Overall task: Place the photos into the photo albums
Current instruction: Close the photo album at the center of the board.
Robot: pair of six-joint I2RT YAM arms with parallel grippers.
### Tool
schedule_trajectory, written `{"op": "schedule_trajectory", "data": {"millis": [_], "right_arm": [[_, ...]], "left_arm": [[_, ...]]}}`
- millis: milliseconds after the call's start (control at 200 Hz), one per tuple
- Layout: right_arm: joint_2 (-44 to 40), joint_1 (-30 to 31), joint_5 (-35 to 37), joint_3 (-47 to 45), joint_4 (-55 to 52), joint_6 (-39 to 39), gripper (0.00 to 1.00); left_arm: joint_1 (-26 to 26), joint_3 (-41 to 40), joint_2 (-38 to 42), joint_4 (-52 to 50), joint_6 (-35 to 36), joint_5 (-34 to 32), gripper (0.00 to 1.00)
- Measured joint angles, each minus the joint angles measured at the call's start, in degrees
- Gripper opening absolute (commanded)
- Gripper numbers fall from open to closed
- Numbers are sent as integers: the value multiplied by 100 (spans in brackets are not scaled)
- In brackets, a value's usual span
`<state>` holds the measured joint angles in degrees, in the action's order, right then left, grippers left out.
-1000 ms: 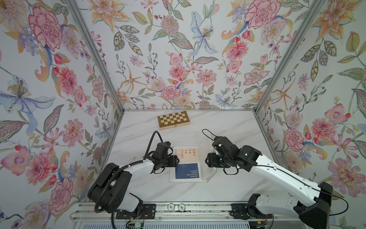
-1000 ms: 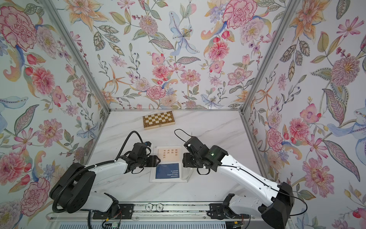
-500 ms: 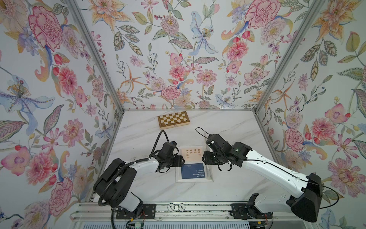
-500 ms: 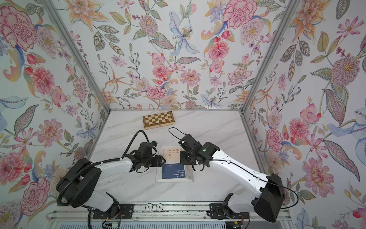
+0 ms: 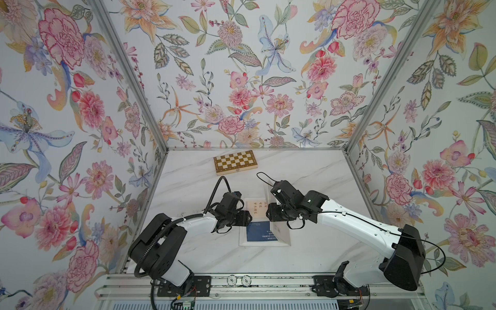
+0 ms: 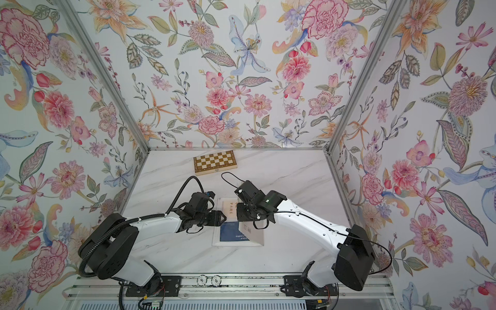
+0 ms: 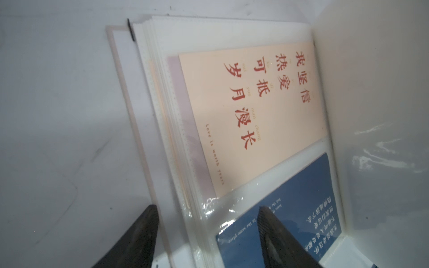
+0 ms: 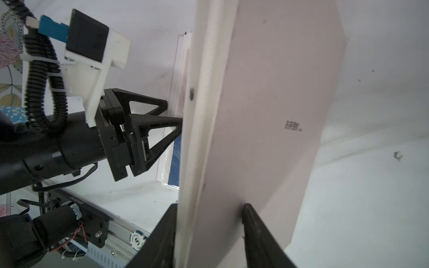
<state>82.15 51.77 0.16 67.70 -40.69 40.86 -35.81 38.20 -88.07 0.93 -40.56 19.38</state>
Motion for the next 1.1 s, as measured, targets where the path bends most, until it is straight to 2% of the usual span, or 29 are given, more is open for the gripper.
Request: {"op": "schedule_trajectory", "data": {"millis": [305, 681, 926, 1101], "right_arm": [[509, 251, -264, 315, 326, -17, 58], [520, 221, -490, 337, 586, -17, 61], [518, -59, -490, 332, 610, -74, 64], [330, -468, -551, 68, 737, -192, 66]], "left_arm": [[83, 0, 501, -706, 94, -44, 67], [1001, -31, 1578, -1567, 577, -332, 67], [1139, -46, 1694, -1808, 756, -376, 74], [1272, -46, 1753, -1873, 833, -374, 83]]}}
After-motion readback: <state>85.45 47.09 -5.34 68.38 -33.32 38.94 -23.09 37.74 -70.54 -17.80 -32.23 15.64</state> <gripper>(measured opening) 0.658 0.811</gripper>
